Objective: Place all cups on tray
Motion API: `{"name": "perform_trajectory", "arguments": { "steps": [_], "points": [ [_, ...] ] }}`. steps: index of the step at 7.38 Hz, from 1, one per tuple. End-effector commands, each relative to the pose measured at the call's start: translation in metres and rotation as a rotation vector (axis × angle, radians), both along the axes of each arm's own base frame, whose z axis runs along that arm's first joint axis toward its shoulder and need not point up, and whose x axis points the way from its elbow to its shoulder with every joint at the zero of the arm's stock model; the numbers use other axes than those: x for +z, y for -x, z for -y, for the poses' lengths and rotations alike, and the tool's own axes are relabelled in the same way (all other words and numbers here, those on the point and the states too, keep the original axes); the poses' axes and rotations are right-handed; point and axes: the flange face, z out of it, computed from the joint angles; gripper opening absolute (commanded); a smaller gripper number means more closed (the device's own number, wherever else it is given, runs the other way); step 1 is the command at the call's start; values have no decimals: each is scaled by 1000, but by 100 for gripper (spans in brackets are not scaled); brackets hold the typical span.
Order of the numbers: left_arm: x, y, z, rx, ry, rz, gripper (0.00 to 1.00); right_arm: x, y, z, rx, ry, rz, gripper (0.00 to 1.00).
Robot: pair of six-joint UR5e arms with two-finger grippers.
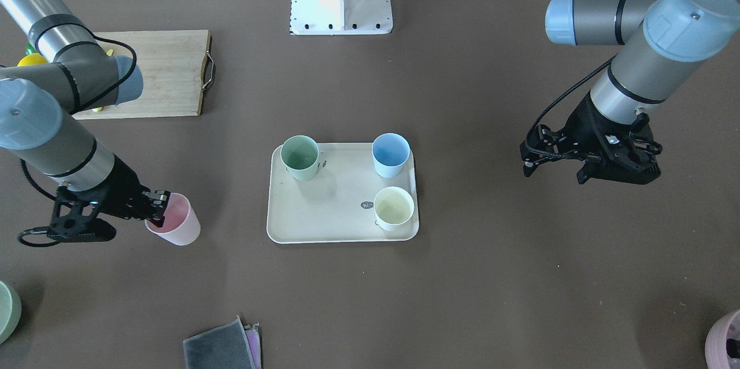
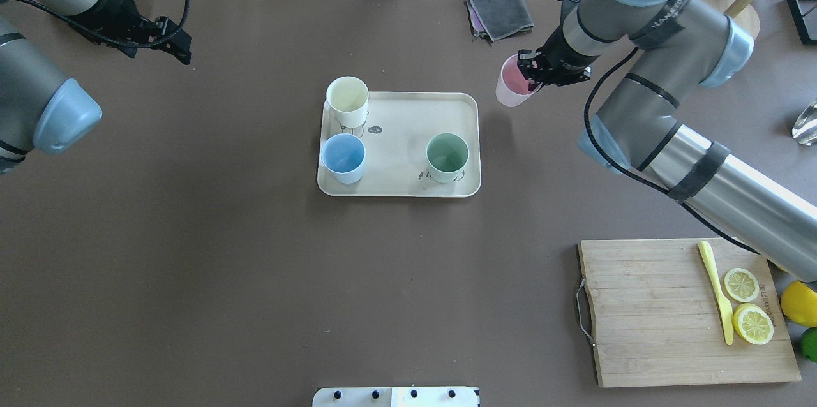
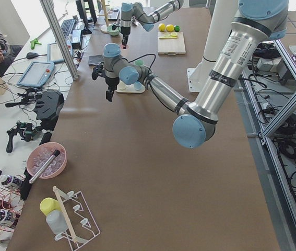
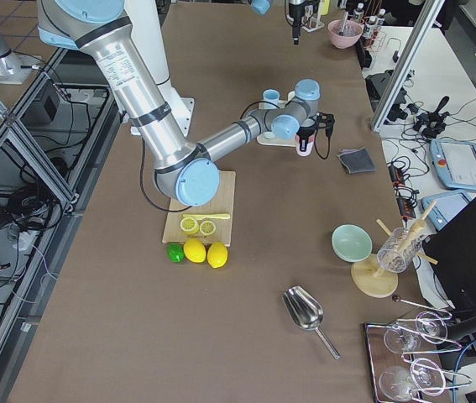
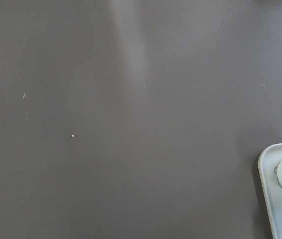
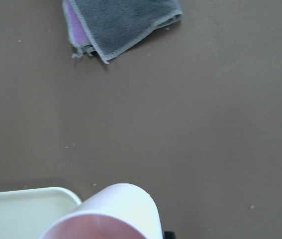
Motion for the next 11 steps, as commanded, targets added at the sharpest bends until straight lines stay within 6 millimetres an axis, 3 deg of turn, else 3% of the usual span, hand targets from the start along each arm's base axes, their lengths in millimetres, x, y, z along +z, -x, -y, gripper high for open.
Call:
{"name": "perform_trajectory", "arguments": {
  "steps": [1,2,3,4,5,7,9,10,11],
  "points": [
    [65,91,5,61,-31,42,99,-54,59,-24,15,39,3,0],
    [82,111,2,67,-39,58,98,-66,80,-35,19,30,-17,0],
    [85,112,2,68,-35,59,98,-72,93,-34,20,40,-29,24],
    [86,112,1,68,-35,59,99,-67,99,-34,15,44,-37,56],
    [88,112,0,69,-30,59,99,-70,98,-33,15,38,-36,98],
    [89,113,-1,69,-34,56,99,-83,80,-15,38,18,-24,100],
    [92,113,-2,69,-27,60,99,-77,42,11,28,-3,-24,100],
    [145,121,-27,71,44,86,99,-60,12,27,7,-18,-69,100],
    [182,126,-42,74,87,94,99,-24,-27,40,-43,-61,-135,100]
  ]
}}
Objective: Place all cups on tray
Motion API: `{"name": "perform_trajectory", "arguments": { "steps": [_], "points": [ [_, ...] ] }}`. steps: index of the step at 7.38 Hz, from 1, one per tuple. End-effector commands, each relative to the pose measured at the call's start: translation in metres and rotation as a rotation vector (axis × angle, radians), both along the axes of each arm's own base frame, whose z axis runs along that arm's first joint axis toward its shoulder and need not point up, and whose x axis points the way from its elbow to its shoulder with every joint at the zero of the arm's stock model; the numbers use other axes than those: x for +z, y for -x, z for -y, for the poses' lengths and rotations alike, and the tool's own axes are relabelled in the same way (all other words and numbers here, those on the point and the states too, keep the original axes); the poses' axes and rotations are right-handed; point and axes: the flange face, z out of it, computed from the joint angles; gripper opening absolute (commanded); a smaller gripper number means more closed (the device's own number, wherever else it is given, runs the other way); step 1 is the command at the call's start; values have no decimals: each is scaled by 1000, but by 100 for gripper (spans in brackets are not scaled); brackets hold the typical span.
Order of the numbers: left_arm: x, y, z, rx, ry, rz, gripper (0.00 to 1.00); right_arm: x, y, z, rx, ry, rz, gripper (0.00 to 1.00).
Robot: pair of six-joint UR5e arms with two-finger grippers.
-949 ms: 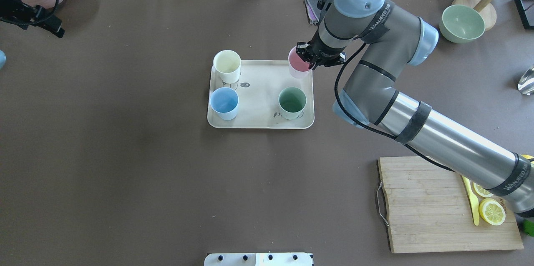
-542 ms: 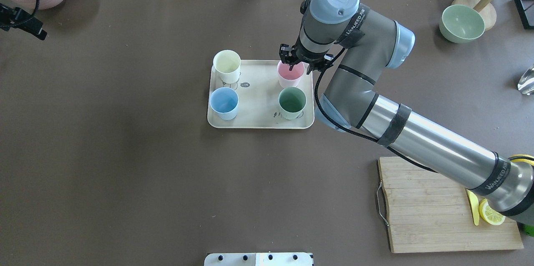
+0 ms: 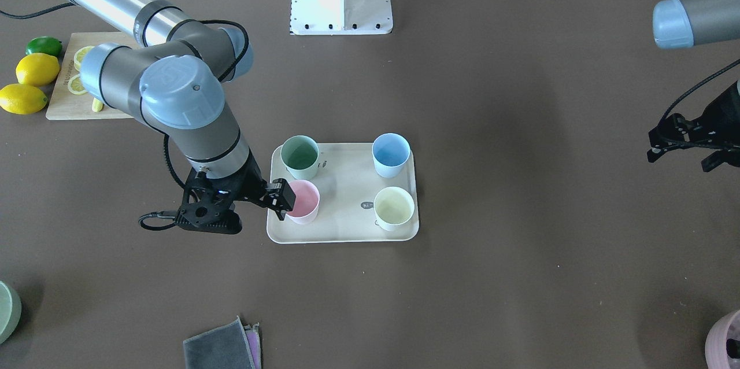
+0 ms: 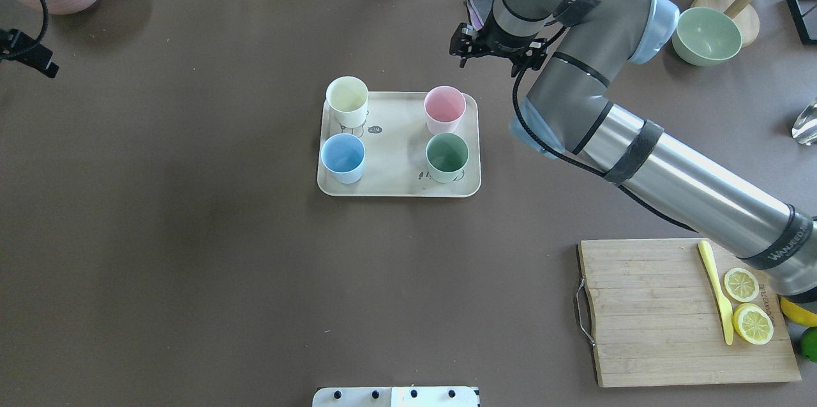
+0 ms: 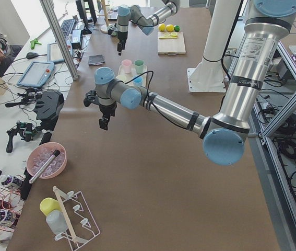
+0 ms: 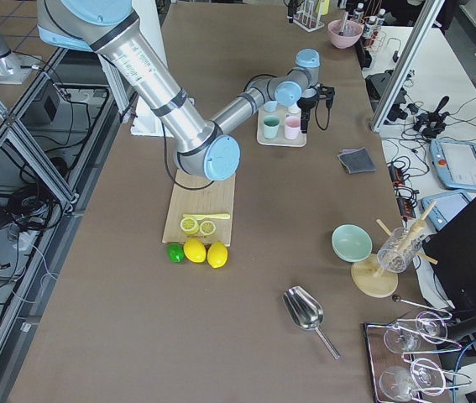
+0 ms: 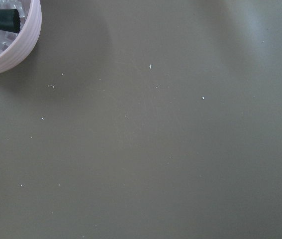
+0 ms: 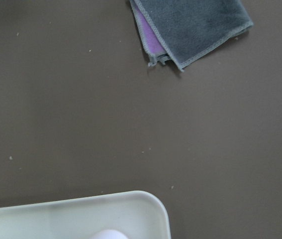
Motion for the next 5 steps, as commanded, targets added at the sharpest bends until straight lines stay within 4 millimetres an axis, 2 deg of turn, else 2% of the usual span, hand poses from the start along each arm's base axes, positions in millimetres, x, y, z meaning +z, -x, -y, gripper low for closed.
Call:
{"name": "perform_trajectory", "arguments": {
  "steps": [1,2,3,4,5],
  "points": [
    [83,18,-47,-3,83,36,98,84,-106,25,-82,-82,-113,100],
    [90,38,-52,-31,99,14,99,134,-177,21,-138,-125,-139,100],
    [92,48,-54,-19,119,-21,99,181,-257,8,-193,-153,-124,100],
    [106,91,-61,33,103,-42,99,230,-335,-12,-243,-180,-85,100],
    [118,140,-66,100,82,-26,99,284,-390,-37,-291,-200,-79,100]
  ]
}}
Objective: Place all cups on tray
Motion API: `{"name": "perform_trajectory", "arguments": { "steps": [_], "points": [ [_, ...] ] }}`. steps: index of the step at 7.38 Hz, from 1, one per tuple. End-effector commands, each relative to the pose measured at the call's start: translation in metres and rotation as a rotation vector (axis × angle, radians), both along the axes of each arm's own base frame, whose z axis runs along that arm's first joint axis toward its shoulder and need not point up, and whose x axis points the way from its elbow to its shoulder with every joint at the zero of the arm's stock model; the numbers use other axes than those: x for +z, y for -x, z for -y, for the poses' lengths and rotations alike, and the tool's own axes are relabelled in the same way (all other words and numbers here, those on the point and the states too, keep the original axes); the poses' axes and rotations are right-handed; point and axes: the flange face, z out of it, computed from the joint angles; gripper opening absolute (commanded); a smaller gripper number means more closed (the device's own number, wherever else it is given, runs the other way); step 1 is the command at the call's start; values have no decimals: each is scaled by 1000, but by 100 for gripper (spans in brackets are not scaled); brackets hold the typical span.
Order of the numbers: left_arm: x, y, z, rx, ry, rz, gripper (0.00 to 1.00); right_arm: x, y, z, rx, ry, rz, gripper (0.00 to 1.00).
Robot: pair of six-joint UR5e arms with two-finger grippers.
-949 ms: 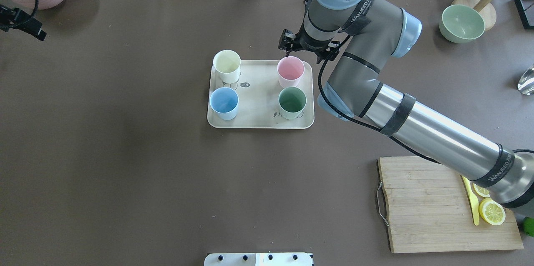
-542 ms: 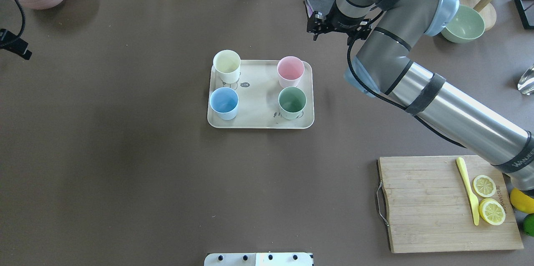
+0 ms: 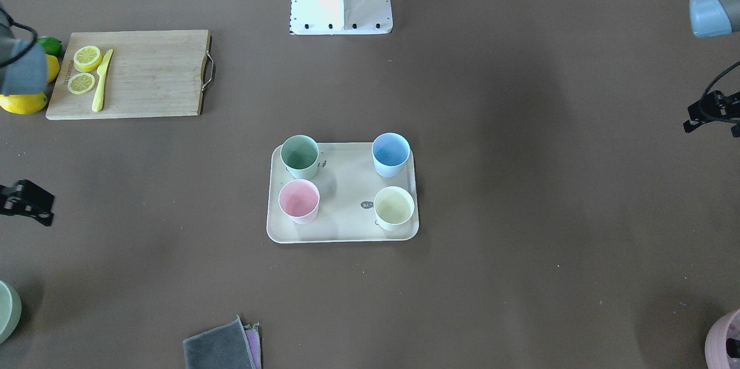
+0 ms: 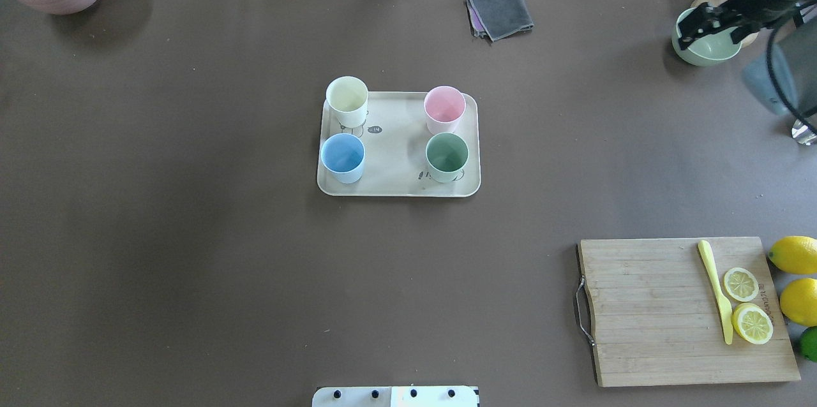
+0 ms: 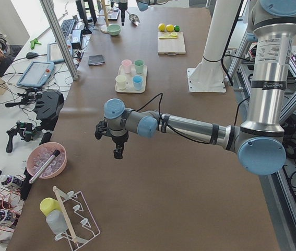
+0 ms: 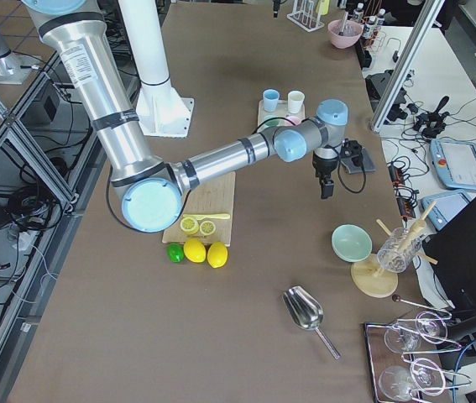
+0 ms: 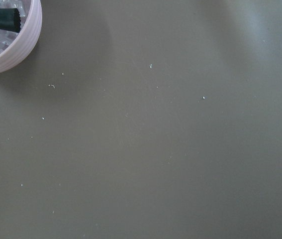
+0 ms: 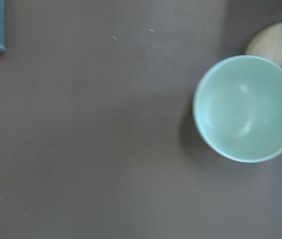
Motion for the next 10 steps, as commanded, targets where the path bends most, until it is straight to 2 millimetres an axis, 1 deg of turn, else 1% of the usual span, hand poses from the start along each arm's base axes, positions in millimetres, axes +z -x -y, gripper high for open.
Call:
{"name": "perform_trajectory", "arguments": {
  "steps": [1,2,3,4,5,6,7,8,9,10],
  "points": [
    [19,97,-15,81,-3,-9,99,122,-124,-76,-89,-16,0,100],
    [24,126,-22,26,46,-12,99,182,-153,-125,-110,27,-36,100],
    [29,128,-27,20,57,-13,99,215,-170,-153,-118,56,-107,100],
    [48,128,-39,19,86,-19,99,225,-176,-158,-106,82,-130,100],
    [49,127,-38,20,88,-19,99,215,-190,-156,-68,97,-91,100],
    [49,127,-38,20,86,-17,99,191,-208,-142,-45,187,-71,100],
    [47,127,-38,21,82,-17,99,165,-211,-142,-49,231,-85,100],
    [46,128,-39,21,79,-15,99,169,-211,-153,-47,239,-80,100],
    [43,128,-39,22,72,-15,99,169,-210,-156,-44,238,-68,100],
    [32,128,-36,23,45,-13,99,161,-210,-155,-41,223,-66,100]
  ]
}}
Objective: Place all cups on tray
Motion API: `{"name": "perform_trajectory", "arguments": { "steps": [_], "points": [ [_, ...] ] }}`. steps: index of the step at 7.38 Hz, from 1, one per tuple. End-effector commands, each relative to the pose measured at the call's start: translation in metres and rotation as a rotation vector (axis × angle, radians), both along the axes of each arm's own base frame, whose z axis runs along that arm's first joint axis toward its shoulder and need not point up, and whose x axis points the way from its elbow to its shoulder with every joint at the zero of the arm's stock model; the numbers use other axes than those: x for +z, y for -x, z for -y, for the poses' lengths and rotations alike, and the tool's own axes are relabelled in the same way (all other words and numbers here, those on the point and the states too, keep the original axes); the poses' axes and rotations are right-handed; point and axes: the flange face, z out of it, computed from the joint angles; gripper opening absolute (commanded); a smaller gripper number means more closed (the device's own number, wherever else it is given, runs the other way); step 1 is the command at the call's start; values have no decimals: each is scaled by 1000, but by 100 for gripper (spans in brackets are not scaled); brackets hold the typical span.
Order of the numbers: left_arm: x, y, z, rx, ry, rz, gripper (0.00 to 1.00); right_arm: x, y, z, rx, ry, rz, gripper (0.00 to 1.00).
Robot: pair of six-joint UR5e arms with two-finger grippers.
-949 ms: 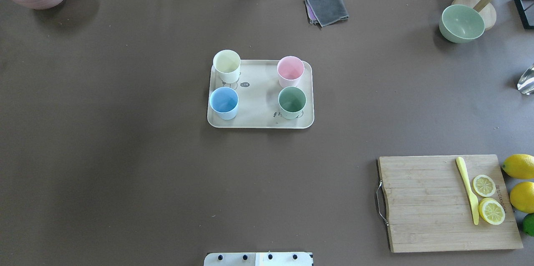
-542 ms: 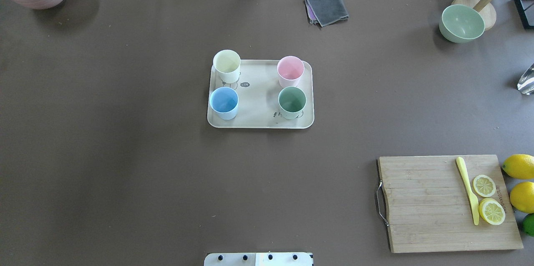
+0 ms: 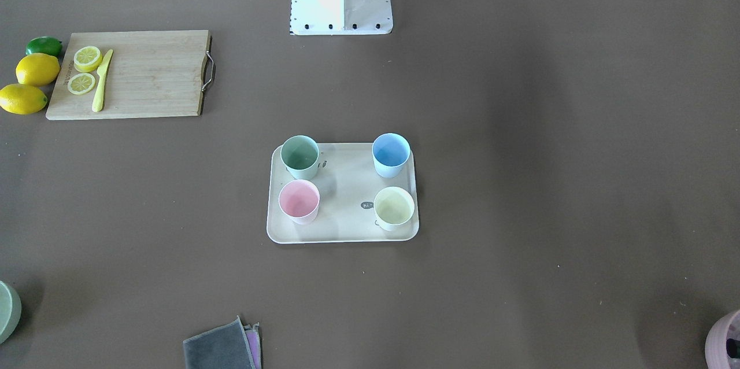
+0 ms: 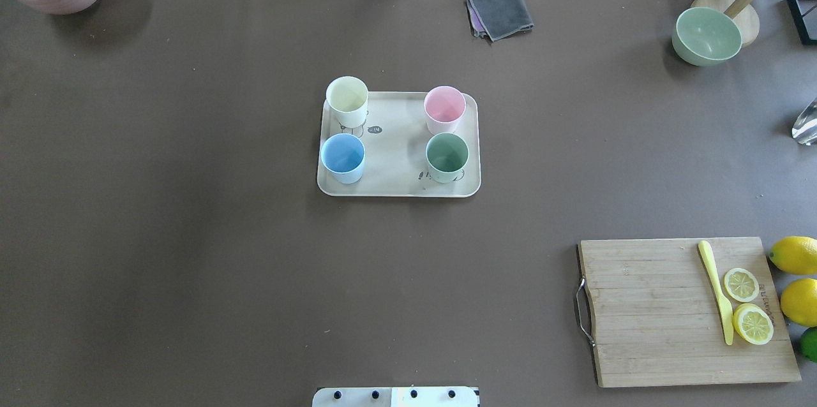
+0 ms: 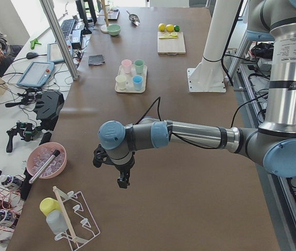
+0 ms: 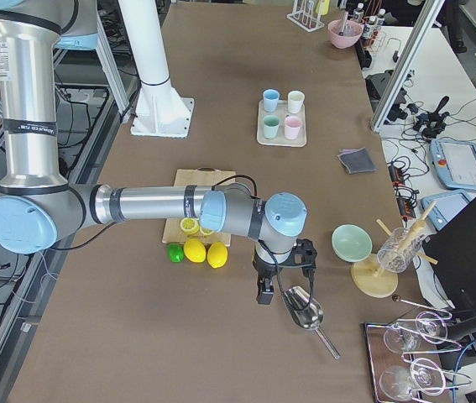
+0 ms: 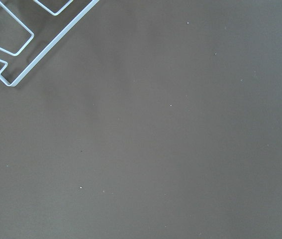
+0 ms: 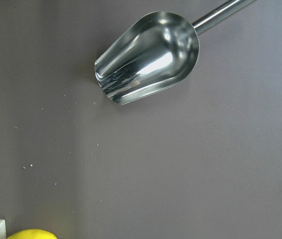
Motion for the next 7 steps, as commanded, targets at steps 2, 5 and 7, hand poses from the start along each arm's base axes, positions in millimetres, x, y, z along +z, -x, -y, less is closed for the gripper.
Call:
{"name": "perform_trajectory", "arguments": {
  "steps": [2,5,7],
  "points": [
    [-15,1,4,-2,-69,3,99,-10,1,0,3,-37,9,100],
    [-13,1,5,-2,-83,6,99,-8,4,-4,7,-36,43,100],
    [-11,1,0,-2,-81,6,99,-9,4,-4,7,-38,45,100]
  ]
}}
